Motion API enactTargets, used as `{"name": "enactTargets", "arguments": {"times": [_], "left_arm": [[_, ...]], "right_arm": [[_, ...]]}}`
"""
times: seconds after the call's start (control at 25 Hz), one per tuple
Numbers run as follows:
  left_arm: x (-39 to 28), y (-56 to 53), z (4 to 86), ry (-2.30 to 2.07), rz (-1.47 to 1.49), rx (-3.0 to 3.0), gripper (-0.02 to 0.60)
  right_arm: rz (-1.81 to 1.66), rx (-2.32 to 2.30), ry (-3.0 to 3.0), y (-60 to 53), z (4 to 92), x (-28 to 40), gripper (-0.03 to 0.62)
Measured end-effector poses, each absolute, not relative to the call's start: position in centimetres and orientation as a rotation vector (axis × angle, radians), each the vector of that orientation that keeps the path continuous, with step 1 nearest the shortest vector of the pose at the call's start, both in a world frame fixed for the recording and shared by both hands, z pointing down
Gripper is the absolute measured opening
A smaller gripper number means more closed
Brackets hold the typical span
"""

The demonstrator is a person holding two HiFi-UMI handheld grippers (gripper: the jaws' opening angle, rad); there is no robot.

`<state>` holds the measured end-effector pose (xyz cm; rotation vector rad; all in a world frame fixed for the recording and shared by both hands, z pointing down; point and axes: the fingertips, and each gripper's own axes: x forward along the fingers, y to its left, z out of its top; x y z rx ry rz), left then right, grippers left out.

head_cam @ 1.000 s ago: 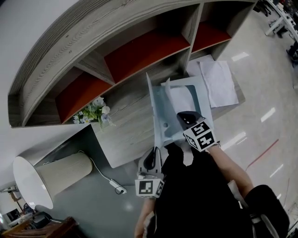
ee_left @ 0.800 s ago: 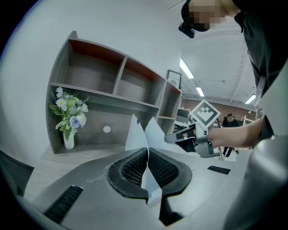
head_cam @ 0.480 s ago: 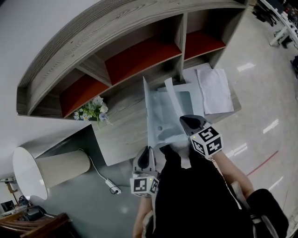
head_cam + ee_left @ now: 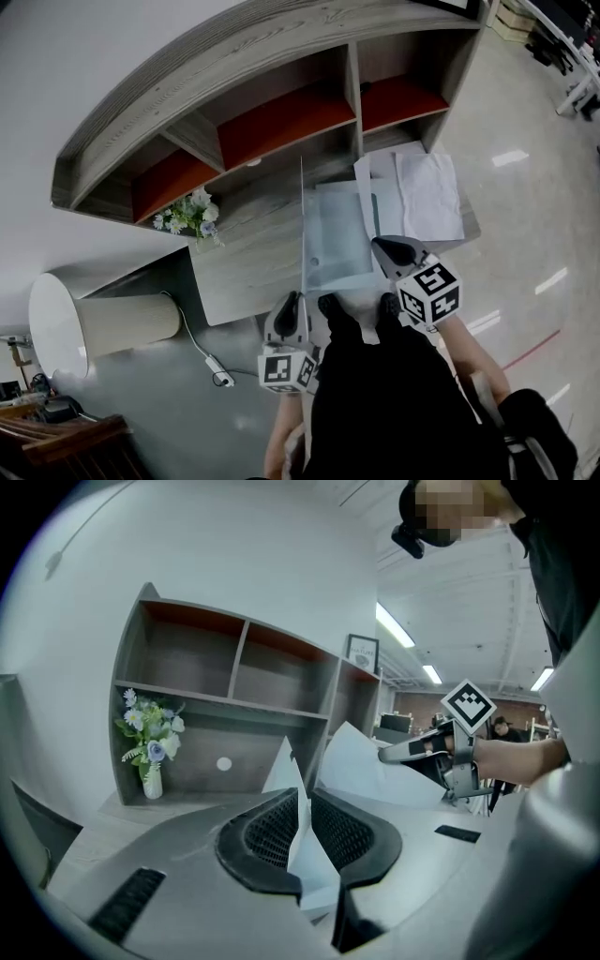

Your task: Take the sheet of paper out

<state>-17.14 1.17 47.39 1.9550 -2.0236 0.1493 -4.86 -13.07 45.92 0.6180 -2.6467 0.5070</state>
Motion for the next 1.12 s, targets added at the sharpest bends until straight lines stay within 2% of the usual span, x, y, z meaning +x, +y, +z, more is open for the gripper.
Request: {"name": "enactTargets", "arguments": {"times": [1.12], "left_arm": [[-9.8, -4.2, 36.6, -2.106, -0.05, 2.045, 0.014]], "right_arm": [[0.236, 0.539, -2.964, -13.4, 32.7, 2.4, 0.014]]}}
